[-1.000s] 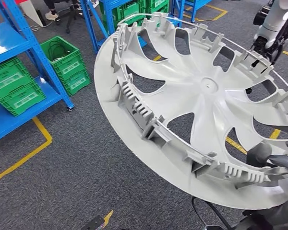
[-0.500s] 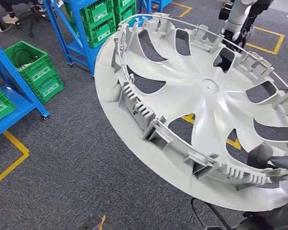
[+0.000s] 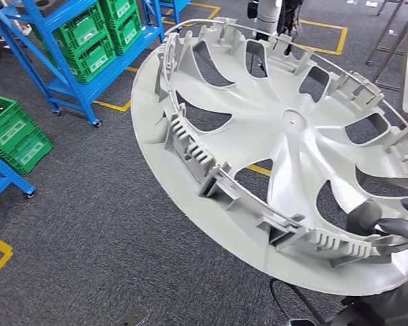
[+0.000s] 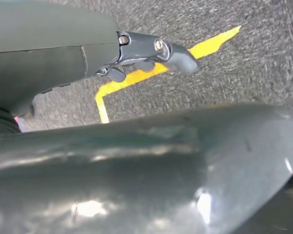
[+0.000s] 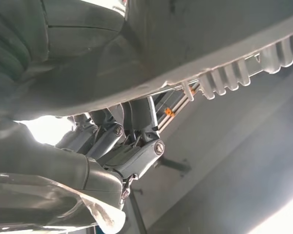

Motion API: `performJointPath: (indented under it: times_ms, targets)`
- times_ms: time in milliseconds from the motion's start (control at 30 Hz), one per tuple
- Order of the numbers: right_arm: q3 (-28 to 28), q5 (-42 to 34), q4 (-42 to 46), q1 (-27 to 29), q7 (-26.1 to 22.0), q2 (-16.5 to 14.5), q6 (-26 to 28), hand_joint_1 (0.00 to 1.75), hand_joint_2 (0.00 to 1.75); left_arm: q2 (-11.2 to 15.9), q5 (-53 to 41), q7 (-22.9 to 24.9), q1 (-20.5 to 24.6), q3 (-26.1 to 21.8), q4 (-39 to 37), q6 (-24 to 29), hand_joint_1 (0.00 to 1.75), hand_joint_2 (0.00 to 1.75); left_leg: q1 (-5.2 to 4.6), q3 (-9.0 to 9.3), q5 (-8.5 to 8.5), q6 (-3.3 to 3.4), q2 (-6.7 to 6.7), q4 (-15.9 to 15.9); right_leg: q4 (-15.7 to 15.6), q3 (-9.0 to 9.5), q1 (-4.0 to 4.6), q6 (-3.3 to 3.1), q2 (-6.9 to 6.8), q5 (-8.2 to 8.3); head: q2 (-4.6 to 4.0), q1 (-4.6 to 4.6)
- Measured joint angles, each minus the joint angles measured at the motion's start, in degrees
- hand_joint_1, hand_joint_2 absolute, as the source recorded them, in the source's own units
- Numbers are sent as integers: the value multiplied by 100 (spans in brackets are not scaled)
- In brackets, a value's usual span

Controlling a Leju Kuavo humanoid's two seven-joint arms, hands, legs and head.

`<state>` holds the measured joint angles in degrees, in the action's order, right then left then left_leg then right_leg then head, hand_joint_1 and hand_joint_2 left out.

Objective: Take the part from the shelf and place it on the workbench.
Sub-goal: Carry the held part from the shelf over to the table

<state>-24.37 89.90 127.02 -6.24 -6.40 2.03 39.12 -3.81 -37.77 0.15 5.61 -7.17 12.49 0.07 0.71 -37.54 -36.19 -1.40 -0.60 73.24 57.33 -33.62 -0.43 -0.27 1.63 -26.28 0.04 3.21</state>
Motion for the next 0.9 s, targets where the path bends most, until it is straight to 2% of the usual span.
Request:
performJointPath:
  times_ms: [33, 67, 100, 133, 167, 233, 300, 333, 367, 433, 467, 500, 533, 567, 600, 633, 667, 700, 733, 800, 833, 900]
  targets:
    - [-1, -1, -1, 1, 0, 0, 0, 175, 175, 1, 0, 0, -12, 0, -1, -1, 0, 0, -1, -33, 83, 10, 14, 23, 9, 0, 4, -1, 84, -1, 0, 0]
    - [-2, -1, -1, 1, 0, 0, 0, 175, 175, 2, 0, 0, -16, 0, -1, 0, 0, 0, -1, 28, 271, 27, 38, -174, 19, 2, 6, 1, 167, -2, 0, 0]
    - [-3, -1, -1, 1, 0, 0, 0, 175, 175, 4, 0, 0, -14, 0, -1, 1, 0, 0, 0, 152, 508, 51, 103, -511, 29, 3, 7, 5, 242, -4, 0, 1]
    - [-3, -1, -1, -1, 0, 0, 0, 175, 175, 12, 0, 0, -12, 0, -1, 1, 0, 0, 7, 285, 698, 86, 241, -869, 45, -5, 13, 19, 311, -8, 0, -2]
    - [-2, 0, -2, -4, 0, 0, 0, 175, 175, 18, 0, 0, -11, 0, -1, 1, 0, 0, 15, 403, 812, 110, 367, -1185, 63, -25, 12, 39, 380, -9, 0, -2]
    - [-2, -1, -2, -4, -1, 0, -1, 175, 175, 23, 0, 0, -6, 0, -1, -1, 0, 0, 15, 497, 834, 140, 509, -1451, 79, -87, -7, 110, 501, 8, 1, -4]
    - [-2, -4, -1, 8, -1, 1, -2, 175, 175, 8, 0, 0, 6, 0, -1, -4, 0, 0, 18, 515, 843, 169, 396, -1508, 68, -145, -28, 189, 585, 31, 2, -2]
    - [-1, -4, -1, 10, -2, 1, -1, 175, 175, 4, 0, 0, 7, 0, -1, -5, 0, 0, 29, 528, 862, 197, 329, -1541, 112, -187, -22, 221, 511, -4, 2, -8]
    - [1, -5, -1, 6, -3, 2, -1, 175, 175, -1, -1, 0, 11, 0, -1, -6, 0, 0, 41, 542, 880, 224, 254, -1574, 260, -273, -13, 250, 371, -99, 2, -33]
    - [3, -5, -3, -3, -5, 2, 0, 175, 175, -2, -2, 0, 3, 0, -1, -9, 0, 0, 37, 556, 888, 256, 102, -1597, 900, -591, -13, 297, 18, -430, 1, -78]
    - [4, -5, -6, -2, -7, 2, 0, 175, 175, -2, -2, 0, -7, 0, -1, -11, 0, 0, 30, 556, 883, 260, 20, -1595, 1284, -780, -23, 318, -73, -584, 1, -94]
    - [3, -5, -7, 3, -7, 2, 0, 175, 175, -2, -2, 0, -16, 0, -1, -14, 0, 0, 26, 558, 876, 262, -64, -1593, 1550, -911, -30, 334, -116, -651, 1, -92]
    - [3, -5, -8, 7, -7, 2, 0, 175, 175, -1, -2, 0, -20, 0, -1, -17, 0, 0, 24, 562, 868, 259, -143, -1592, 1622, -946, -34, 345, -141, -620, 0, -92]
    - [2, -5, -9, 9, -7, 2, 0, 175, 175, -3, -2, 0, -18, 0, -1, -19, 0, 0, 25, 570, 858, 253, -215, -1591, 1459, -856, -37, 349, -170, -489, 0, -92]
    - [2, -5, -9, 9, -7, 1, 0, 175, 175, -7, -3, 0, -12, 0, -1, -20, 0, 0, 25, 587, 845, 240, -281, -1590, 1095, -655, -38, 345, -230, -296, 0, -92]
    - [2, -6, -9, 6, -7, 1, -1, 175, 175, -10, -4, 0, -7, 0, -1, -20, 0, 0, 17, 605, 828, 220, -334, -1589, 683, -426, -24, 335, -357, -155, 0, -93]
    - [2, -7, -9, 1, -7, 1, -1, 175, 175, -13, -8, 0, -3, 0, -1, -21, 0, 0, 0, 621, 808, 192, -384, -1579, 335, -223, -8, 305, -459, -54, 0, -93]
    - [1, -7, -9, -3, -8, 1, -1, 175, 175, -13, -13, 0, -1, 0, -1, -22, 0, 0, -18, 633, 792, 165, -433, -1573, 121, -98, 10, 267, -530, -14, 0, -91]
    - [-1, -7, -9, -5, -8, 1, -1, 175, 175, -12, -21, 0, 0, 0, -1, -24, 0, 0, -35, 644, 783, 138, -482, -1571, 49, -57, 31, 225, -549, -28, 1, -87]
    - [-2, -6, -9, -4, -9, 1, 0, 175, 175, -14, -40, -1, 10, 1, -1, -27, 0, 0, -35, 668, 761, 83, -566, -1572, 41, -61, 31, 139, -416, -9, 2, -82]
    - [-3, -5, -9, -5, -10, 1, 0, 175, 175, -14, -48, -2, 18, 1, -1, -27, 0, 0, -24, 669, 715, 53, -509, -1535, 32, -61, 22, 104, -357, 3, 2, -78]
    - [-4, -7, -10, -11, -21, 0, 0, 175, 175, -14, -52, -5, 28, 2, -1, -27, 0, 0, -1, 528, 455, 10, -238, -1160, 8, -49, -4, 34, -250, 25, 1, -59]
